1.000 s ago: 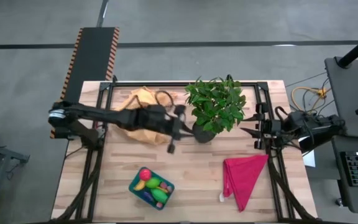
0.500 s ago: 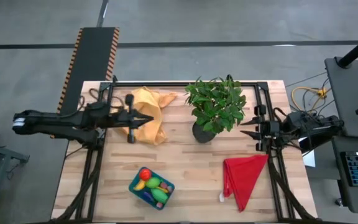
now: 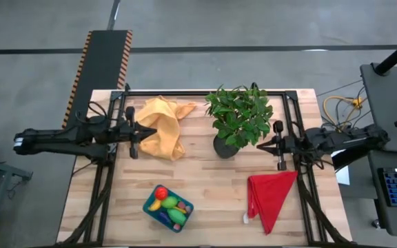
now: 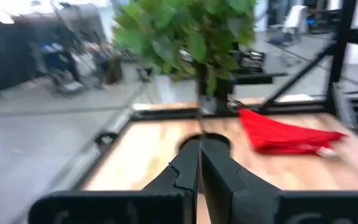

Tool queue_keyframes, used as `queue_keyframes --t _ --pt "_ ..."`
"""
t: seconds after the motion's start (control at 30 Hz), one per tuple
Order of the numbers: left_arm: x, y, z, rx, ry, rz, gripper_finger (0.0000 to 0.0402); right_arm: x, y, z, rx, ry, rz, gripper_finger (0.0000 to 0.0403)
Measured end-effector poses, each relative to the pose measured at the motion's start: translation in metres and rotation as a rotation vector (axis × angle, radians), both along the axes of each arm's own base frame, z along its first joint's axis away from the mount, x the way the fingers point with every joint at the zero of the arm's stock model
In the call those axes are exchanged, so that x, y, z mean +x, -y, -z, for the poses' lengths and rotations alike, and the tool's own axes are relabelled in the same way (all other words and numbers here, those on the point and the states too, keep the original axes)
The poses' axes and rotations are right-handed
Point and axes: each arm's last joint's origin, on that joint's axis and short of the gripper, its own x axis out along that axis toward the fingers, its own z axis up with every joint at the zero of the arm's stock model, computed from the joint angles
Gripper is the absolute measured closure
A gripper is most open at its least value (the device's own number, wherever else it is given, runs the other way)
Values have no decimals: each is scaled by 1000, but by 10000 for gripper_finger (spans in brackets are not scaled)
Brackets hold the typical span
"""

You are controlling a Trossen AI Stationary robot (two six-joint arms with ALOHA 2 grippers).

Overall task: Pick and placing Produce into tupperware
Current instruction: Return to Home Position

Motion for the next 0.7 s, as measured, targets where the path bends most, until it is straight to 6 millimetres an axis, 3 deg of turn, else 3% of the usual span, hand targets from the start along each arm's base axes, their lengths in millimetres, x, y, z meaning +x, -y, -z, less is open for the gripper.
queue_keyframes --t 0.2,0.37,0.47,0.7 --pt "-20 2 4 -121 -46 67 401 0 0 2 12 -6 2 394" --pt "-24 3 14 -133 -26 101 401 -3 1 0 -19 27 -1 394" --pt "-20 3 35 -159 -61 99 401 -4 1 0 -16 29 -1 394" --pt "-20 1 59 -168 -21 26 401 -3 1 6 4 12 1 394"
